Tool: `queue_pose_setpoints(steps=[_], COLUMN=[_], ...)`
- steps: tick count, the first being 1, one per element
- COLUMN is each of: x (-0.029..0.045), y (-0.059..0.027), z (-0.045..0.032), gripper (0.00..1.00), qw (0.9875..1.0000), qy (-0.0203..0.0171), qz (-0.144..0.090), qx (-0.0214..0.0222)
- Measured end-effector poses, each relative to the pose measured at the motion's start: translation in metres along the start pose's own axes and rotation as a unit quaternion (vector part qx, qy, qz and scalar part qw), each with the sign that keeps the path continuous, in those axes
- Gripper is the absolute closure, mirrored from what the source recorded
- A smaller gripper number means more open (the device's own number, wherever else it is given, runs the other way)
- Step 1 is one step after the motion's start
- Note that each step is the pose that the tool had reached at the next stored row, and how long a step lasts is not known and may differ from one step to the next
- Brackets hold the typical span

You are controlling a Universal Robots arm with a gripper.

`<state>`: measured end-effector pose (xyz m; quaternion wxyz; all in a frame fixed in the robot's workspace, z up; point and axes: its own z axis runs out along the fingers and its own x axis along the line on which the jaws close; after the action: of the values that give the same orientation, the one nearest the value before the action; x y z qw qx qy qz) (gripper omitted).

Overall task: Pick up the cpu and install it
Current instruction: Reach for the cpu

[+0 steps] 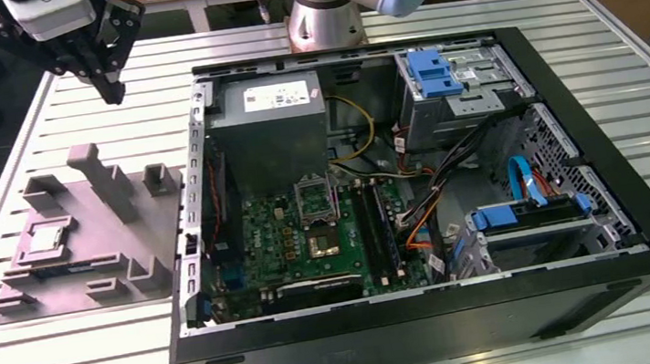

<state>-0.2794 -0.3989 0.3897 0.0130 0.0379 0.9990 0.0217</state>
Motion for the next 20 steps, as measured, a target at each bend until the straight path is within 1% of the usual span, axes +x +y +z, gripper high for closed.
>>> queue_pose_setpoints(steps=[20], x=[0.0115], y=[-0.0009], z=[-0.0002], gripper=[0.89], qw=[1.0], qy=[0.0], qz=[0.0], qx=[0.0])
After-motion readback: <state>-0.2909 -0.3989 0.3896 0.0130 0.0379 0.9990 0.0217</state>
